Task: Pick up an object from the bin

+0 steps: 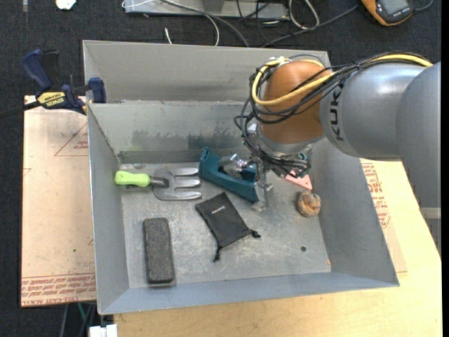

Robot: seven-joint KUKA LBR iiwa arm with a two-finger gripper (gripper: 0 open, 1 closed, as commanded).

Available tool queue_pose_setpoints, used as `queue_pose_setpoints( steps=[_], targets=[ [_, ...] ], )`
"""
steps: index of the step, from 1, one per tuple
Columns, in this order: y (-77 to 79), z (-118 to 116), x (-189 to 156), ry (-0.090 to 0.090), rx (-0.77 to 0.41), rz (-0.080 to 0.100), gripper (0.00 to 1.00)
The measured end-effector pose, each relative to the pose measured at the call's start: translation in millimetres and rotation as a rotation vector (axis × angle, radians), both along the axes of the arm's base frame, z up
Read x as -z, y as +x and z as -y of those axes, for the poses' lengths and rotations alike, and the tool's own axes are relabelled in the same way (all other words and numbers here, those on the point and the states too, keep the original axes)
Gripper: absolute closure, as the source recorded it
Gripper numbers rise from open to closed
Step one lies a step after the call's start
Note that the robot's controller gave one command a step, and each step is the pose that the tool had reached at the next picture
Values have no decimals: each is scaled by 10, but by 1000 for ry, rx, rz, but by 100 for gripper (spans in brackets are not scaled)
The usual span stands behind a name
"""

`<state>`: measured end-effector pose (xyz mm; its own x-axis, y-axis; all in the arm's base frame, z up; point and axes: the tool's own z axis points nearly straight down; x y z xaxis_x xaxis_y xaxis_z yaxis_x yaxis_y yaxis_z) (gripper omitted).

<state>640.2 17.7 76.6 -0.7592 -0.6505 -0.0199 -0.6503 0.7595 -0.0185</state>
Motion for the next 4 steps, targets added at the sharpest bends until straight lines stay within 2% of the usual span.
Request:
queue_pose_setpoints(
  steps=[4],
  targets=[
    [8,-14,0,4,0,6,100]
  ],
)
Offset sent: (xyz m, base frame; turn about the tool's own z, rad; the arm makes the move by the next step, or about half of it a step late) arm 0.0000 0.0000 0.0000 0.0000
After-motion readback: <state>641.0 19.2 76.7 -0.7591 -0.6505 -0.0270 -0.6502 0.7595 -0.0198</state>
